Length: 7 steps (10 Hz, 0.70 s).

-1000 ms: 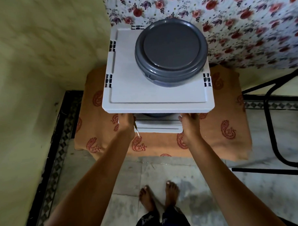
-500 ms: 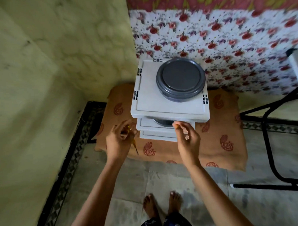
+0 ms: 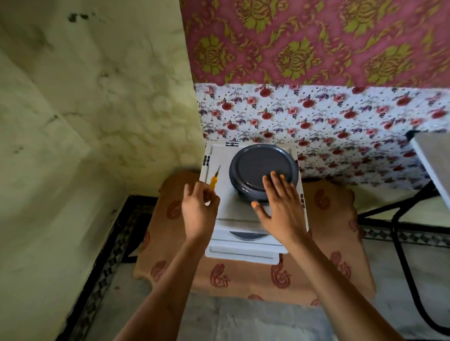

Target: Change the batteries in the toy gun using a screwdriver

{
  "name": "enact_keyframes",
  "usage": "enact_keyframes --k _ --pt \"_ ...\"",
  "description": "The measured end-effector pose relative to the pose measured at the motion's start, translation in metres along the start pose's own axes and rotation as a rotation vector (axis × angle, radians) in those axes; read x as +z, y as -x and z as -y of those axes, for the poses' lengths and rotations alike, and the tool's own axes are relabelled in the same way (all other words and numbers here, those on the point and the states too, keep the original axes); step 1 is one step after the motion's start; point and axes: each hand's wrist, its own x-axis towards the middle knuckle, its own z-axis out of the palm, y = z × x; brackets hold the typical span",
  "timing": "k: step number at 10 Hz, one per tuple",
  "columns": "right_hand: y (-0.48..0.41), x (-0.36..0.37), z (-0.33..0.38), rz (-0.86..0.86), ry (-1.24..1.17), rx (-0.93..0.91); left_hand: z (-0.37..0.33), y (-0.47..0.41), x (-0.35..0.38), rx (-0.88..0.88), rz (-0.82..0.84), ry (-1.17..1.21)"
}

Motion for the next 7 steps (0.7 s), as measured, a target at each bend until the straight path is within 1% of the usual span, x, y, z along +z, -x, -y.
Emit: enact_keyframes --k 1,2,4,6,7 --pt "0.001 0.006 -0.003 -0.074 -0.006 -0.007 0.009 0.0 0.014 -0.045 0.131 -0.175" --pt "0.002 0.009 -0.002 -0.133 -0.015 -0.017 0.009 -0.001 0.018 -0.051 0.202 -0.323" --pt "0.003 0.009 -0.003 -0.156 -0.034 -0.019 0.012 -0.007 0.015 -0.084 0.202 -0.327" --pt "0.004 0.007 -0.007 -0.087 -0.068 -0.053 0.013 -0.005 0.013 -0.074 0.204 -0.31" --pt "0.007 -0.003 -0.006 -0.037 -0.204 -0.032 0.011 -0.003 0.007 -0.082 0.195 -0.317"
